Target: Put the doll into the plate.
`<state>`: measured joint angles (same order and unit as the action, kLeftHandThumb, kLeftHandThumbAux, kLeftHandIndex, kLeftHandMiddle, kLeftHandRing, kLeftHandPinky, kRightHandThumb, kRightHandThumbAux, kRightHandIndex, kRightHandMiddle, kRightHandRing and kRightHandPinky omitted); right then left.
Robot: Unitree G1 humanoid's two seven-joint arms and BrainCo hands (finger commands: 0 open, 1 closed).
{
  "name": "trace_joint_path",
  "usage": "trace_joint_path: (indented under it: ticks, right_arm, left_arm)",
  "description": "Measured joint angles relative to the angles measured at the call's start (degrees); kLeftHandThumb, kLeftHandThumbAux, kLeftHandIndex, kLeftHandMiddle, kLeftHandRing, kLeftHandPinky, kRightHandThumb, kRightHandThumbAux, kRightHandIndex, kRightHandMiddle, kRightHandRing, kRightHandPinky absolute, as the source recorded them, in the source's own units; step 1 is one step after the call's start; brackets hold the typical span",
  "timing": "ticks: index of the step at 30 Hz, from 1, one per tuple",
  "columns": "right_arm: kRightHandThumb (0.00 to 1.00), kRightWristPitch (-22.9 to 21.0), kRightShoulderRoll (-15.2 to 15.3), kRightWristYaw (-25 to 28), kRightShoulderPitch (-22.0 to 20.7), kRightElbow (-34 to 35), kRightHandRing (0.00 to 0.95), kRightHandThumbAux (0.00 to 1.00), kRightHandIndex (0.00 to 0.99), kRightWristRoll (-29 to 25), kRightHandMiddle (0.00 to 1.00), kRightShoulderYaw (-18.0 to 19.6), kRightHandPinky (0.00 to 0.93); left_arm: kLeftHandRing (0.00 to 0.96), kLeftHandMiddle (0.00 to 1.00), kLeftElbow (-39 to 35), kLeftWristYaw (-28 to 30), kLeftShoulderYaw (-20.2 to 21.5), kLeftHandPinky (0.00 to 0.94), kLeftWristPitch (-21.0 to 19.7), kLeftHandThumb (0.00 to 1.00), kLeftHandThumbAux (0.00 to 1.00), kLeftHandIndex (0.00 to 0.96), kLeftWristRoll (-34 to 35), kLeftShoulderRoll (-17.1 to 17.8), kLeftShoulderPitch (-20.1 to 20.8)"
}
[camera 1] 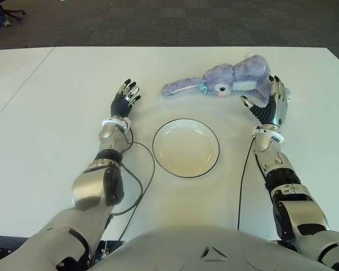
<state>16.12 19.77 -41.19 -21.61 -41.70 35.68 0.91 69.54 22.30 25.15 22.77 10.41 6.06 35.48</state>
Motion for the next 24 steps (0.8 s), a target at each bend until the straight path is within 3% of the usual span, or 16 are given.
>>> trace_joint_path:
  ticks: [14,24]
  right_arm:
    - [0.179,-1.1,5.3,2.3,0.8,1.9,0.0,0.547,0.108,0.3,0.0,-0.8,0.0]
    - [0.275,-3.2,11.0,4.7,1.5,4.8,0.0,0.555,0.124,1.0,0.0,-0.9,0.0]
  left_arm:
    - [0.099,0.093,0.0,0.0,0.7,0.131,-0.1,0.0,0.64,0.038,0.0,0.0,0.0]
    - [0.093,0.082,0.0,-0.3,0.7,0.13,-0.1,0.0,0.63,0.034,-0.1,0.0,0.0]
